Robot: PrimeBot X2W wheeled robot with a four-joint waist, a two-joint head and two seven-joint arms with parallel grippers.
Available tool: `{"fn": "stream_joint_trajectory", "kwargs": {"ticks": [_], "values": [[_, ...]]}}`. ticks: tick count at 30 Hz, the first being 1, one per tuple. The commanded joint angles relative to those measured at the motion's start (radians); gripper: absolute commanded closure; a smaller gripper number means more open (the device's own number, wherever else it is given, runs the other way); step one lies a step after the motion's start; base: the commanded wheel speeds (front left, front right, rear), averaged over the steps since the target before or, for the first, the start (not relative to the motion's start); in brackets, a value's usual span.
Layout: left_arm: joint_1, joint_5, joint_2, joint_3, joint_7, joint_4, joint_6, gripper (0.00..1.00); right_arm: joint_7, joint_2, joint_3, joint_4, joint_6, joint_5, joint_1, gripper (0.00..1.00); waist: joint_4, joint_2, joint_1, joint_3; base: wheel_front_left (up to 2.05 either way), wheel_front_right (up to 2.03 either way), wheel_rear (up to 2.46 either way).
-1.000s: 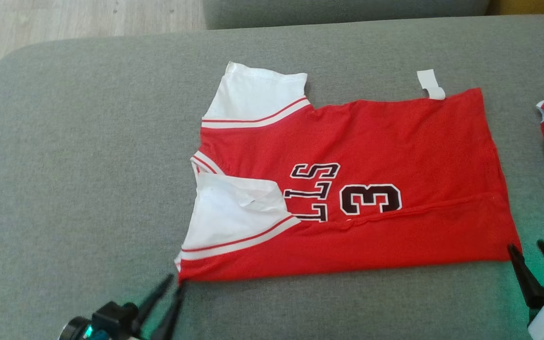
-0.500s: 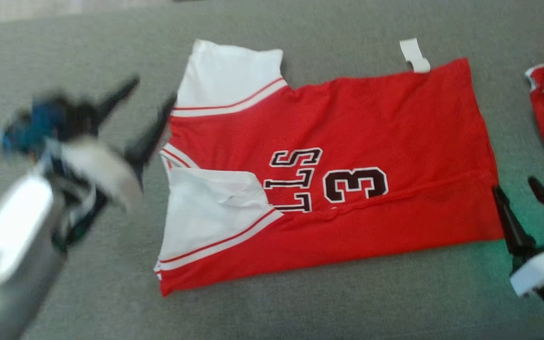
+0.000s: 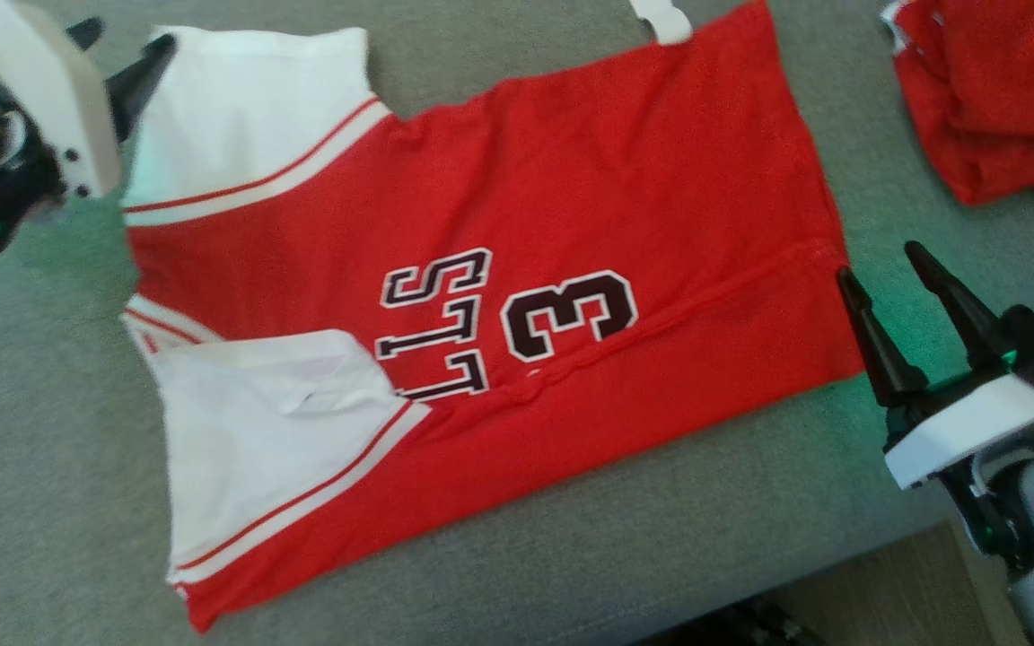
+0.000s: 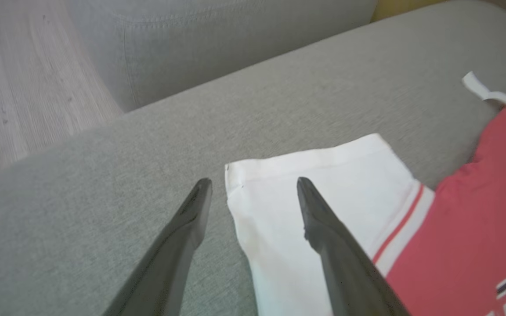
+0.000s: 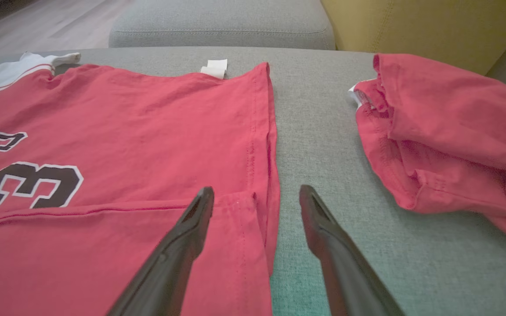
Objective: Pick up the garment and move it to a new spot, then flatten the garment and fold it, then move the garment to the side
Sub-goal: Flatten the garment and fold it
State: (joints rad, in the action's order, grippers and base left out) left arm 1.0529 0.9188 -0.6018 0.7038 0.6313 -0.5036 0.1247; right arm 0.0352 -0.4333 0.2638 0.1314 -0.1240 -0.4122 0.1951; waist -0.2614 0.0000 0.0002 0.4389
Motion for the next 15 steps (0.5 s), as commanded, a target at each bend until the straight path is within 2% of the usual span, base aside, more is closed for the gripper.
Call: {"fn": "stream_joint_trajectory", "kwargs": {"ticks": [1, 5, 15], "values": [[0.056, -0.006, -0.061, -0.027, -0.014, -0.013, 0.006, 0.00, 0.018, -0.013, 0.020, -0.022, -0.007, 0.006, 0.014, 0.00, -0.055, 0.0000, -0.0002, 0.043, 0.00, 0.00, 0.00], [0.080, -0.024, -0.089, -0.008, -0.058, -0.079, 0.006, 0.00, 0.033, -0.005, 0.040, -0.019, -0.007, 0.001, 0.032, 0.00, -0.081, 0.0000, -0.0002, 0.064, 0.00, 0.00, 0.00], [0.112, -0.044, -0.136, 0.049, -0.090, -0.147, 0.006, 0.00, 0.052, 0.006, 0.071, -0.006, -0.007, -0.003, 0.049, 0.00, -0.127, 0.0000, -0.0002, 0.095, 0.00, 0.00, 0.00]]}}
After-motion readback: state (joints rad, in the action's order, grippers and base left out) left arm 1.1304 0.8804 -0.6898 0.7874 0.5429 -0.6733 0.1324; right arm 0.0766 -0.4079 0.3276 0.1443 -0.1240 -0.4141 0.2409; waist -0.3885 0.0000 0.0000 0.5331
